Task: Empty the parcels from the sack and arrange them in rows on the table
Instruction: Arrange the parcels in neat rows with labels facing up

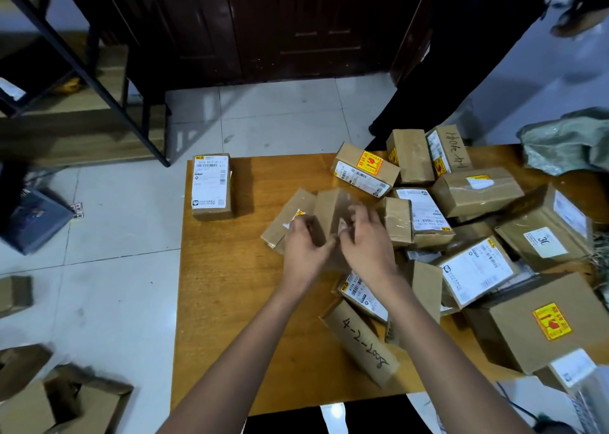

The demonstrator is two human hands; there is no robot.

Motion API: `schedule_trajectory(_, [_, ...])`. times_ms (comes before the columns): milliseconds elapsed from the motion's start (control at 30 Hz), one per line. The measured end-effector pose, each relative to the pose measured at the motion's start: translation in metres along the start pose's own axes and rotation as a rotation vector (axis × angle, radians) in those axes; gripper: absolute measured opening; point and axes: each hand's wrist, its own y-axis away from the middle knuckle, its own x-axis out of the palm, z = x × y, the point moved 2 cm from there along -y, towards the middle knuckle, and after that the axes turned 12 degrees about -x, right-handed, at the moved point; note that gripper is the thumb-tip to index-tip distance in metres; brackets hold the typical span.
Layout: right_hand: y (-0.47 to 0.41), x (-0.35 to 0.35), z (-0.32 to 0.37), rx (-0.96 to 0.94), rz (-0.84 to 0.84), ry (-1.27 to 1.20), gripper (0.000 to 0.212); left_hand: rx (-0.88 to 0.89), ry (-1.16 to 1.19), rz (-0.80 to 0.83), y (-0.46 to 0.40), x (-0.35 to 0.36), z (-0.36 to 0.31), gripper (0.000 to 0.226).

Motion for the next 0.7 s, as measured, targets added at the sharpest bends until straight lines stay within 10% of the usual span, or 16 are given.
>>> schedule_trajectory(267, [-0.011,0.023,0.018,0.125,0.067,-0.384,0.068,-0.324,0.668,0.152,-0.004,-0.073,0.029,0.030])
schedule_trajectory(533, [-0.017,0.074,0.055,0.248,0.243,-0.857,0.047,-0.416,0.709,0.191,-0.001,-0.122,0.073,0.028])
schedule_trajectory(700, [-0.013,0.082,0.073,0.112,0.049,-0.548,0.065,-0.375,0.513,0.104,0.001,-0.129,0.083,0.051])
